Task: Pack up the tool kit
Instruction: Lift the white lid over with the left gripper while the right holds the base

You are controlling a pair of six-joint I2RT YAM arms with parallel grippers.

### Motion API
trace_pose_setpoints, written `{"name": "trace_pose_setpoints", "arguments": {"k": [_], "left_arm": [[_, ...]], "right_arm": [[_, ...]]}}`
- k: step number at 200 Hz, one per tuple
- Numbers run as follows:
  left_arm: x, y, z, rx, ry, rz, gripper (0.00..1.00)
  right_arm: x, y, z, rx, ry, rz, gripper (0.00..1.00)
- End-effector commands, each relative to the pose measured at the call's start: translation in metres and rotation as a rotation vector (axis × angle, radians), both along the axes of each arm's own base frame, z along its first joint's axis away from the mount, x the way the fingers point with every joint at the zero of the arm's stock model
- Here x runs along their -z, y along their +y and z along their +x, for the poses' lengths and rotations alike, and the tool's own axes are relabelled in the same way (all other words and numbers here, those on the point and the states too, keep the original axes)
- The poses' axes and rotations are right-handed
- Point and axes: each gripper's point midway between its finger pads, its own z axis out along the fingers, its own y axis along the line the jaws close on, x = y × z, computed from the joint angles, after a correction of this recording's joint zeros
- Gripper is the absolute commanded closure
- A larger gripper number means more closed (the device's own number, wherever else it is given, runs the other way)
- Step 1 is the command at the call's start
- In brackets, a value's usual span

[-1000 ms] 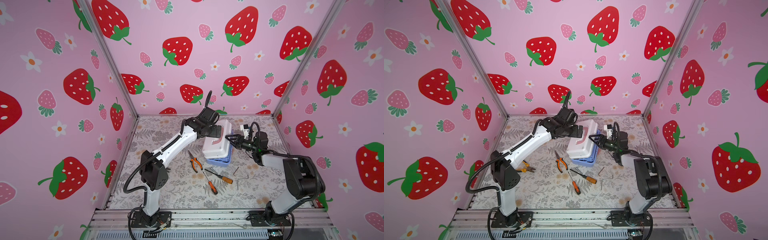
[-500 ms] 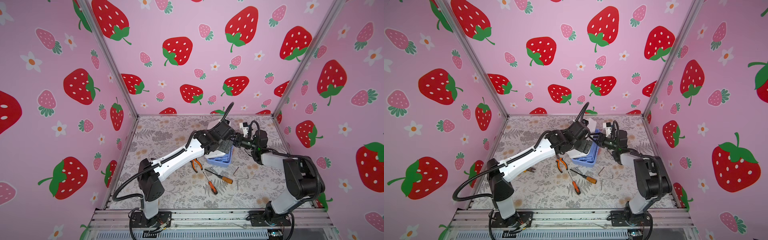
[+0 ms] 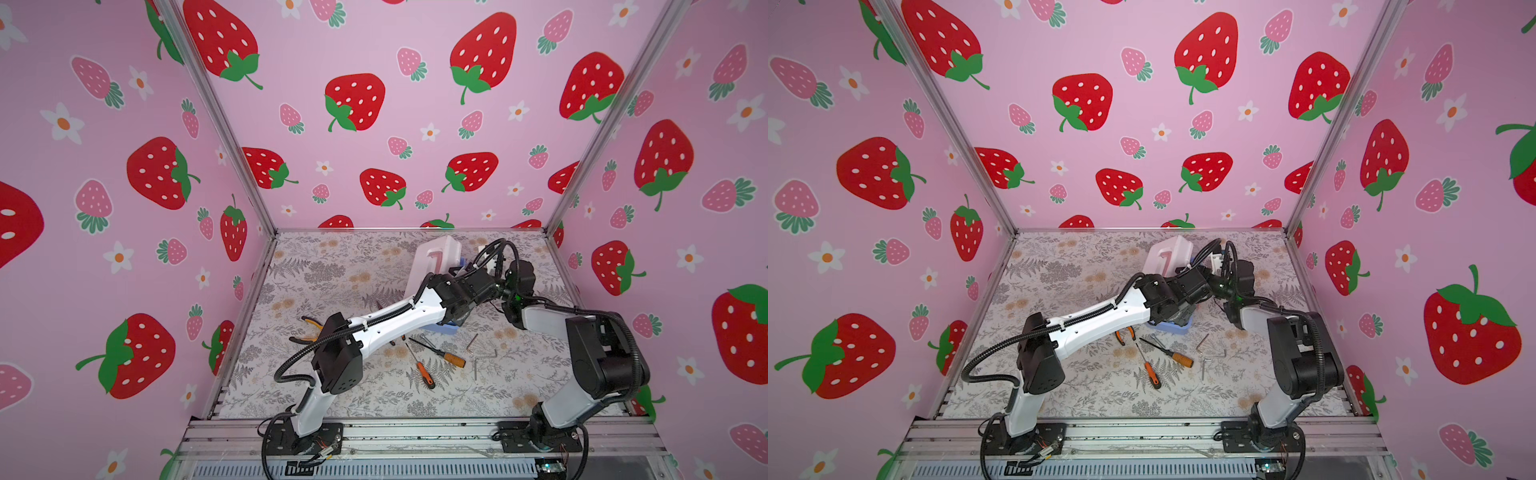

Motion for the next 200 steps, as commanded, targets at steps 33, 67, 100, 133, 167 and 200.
{"name": "trace_pose_setpoints", "arguments": {"k": [33, 67, 100, 133, 167, 200], "left_arm": [[-0.017, 0.015, 0.012, -0.084, -0.041, -0.015, 0.22], [-0.022, 0.012, 0.011, -0.096, -0.022, -0.099, 0.31], [-0.028, 0.016, 0.013, -0.116, -0.002, -0.167, 0.33], [-0.031, 0.024, 0.018, -0.144, 0.030, -0.228, 0.33], [-0.029, 0.034, 0.023, -0.182, 0.090, -0.341, 0.33], [-0.030, 0.049, 0.031, -0.224, 0.133, -0.457, 0.33]], "right_arm": [[-0.023, 0.002, 0.002, 0.000, -0.080, 0.017, 0.42], [-0.015, -0.005, 0.010, 0.030, -0.085, -0.062, 0.41], [-0.010, -0.033, 0.019, 0.128, -0.117, -0.227, 0.38], [0.007, -0.070, 0.025, 0.288, -0.114, -0.419, 0.38], [0.050, -0.091, 0.020, 0.352, -0.008, -0.572, 0.38], [0.080, -0.101, 0.016, 0.368, 0.057, -0.643, 0.39]]}}
